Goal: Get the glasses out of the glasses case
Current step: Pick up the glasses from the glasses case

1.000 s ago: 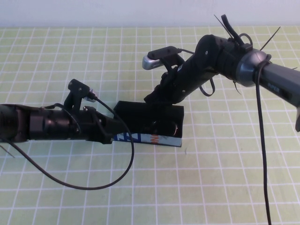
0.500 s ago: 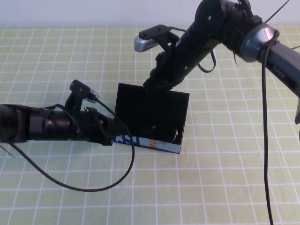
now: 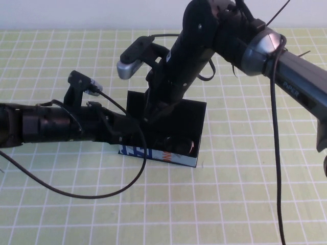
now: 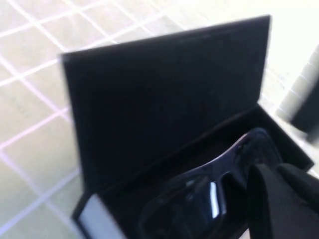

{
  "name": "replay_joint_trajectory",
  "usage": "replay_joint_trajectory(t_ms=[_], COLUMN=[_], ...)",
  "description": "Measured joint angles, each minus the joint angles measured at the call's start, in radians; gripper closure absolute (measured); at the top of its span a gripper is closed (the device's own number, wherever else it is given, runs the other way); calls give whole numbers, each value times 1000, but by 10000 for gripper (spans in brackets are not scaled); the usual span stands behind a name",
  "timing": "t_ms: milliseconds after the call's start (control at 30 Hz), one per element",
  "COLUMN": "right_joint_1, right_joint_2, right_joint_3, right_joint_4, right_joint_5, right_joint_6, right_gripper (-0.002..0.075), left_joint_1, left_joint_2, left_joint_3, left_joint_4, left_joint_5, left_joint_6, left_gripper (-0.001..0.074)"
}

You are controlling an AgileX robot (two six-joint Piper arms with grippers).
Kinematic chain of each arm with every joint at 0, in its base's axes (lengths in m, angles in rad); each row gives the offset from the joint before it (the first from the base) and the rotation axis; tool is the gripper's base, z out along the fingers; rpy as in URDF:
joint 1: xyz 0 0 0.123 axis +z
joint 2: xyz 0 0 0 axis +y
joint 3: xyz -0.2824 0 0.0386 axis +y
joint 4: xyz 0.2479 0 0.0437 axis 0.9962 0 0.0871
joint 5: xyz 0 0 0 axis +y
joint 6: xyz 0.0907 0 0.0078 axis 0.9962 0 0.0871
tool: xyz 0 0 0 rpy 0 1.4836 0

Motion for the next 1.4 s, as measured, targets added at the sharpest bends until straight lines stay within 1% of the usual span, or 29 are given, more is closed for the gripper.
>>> replay_joint_trajectory(t_ms=[133, 267, 367, 500, 533, 633, 833, 1067, 1400], right_joint_1=[22, 22, 22, 22, 22, 22, 22, 22, 22], right_joint_2=[-62, -71, -53, -30, -23, -17, 5, 42, 48], right_joint_3=[104, 132, 136, 140, 140, 140, 140, 140, 140], right_joint_4=[-32, -64, -68, -75, -75, -76, -85, -116, -116], right_joint_5=[5, 6, 6, 5, 5, -11, -43, -72, -107], right_joint_6=[-70, -114, -167, -253, -269, -287, -294, -296, -296], right_gripper=[743, 725, 662, 547, 528, 500, 489, 488, 488], left_joint_1=[20, 35, 39, 39, 39, 39, 39, 39, 39], left_joint_2=[-2, -2, -2, -2, -2, 4, 15, 22, 22], left_joint_3=[0, 0, 0, 0, 0, 0, 0, 0, 0], left_joint_4=[0, -13, -20, -20, -20, -22, -24, -24, -24], left_joint_5=[-37, -81, -96, -134, -149, -175, -186, -186, -184], left_joint_6=[-35, -57, -73, -118, -135, -165, -182, -184, -184], left_gripper=[739, 739, 739, 739, 739, 739, 739, 739, 739])
